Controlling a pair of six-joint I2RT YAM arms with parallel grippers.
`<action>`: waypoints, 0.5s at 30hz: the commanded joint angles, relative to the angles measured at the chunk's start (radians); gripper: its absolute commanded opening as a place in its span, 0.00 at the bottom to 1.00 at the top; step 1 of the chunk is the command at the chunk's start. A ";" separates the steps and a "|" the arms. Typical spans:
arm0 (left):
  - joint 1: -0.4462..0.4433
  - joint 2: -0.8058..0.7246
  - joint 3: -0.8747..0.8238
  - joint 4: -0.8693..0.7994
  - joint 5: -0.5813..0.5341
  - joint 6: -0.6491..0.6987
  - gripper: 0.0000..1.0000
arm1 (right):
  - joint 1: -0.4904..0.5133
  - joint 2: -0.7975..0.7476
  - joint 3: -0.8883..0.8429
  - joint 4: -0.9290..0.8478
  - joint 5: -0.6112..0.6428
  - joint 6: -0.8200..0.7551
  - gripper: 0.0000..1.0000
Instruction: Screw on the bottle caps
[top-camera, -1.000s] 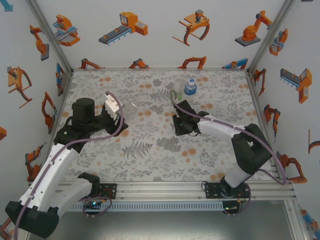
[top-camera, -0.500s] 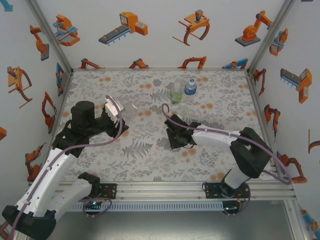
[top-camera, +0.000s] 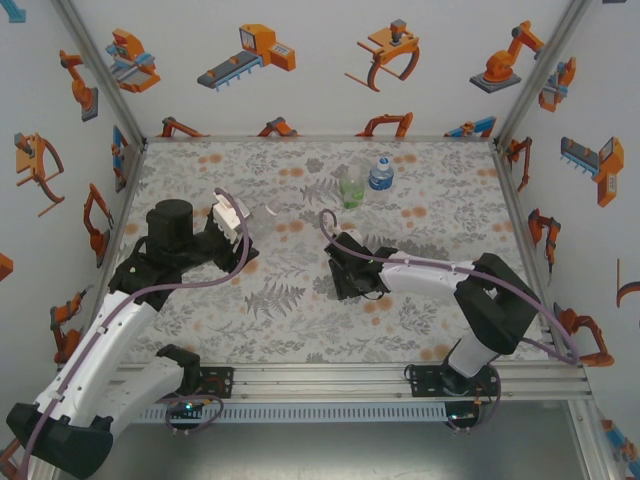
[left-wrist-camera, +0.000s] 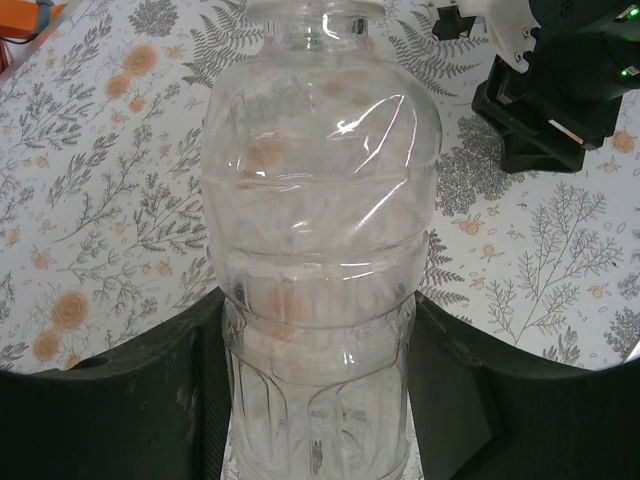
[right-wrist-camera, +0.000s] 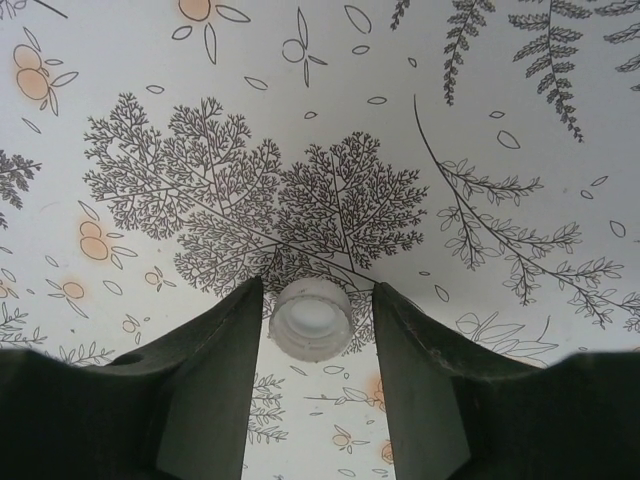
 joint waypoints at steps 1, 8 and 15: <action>-0.006 -0.004 -0.006 0.019 0.005 0.003 0.14 | 0.010 -0.026 -0.006 0.002 0.025 0.018 0.47; -0.007 -0.002 -0.005 0.020 0.003 0.003 0.14 | 0.014 -0.059 -0.009 -0.007 0.015 0.060 0.47; -0.007 -0.011 0.002 0.016 0.020 0.002 0.15 | 0.014 -0.083 -0.002 -0.041 0.026 0.103 0.46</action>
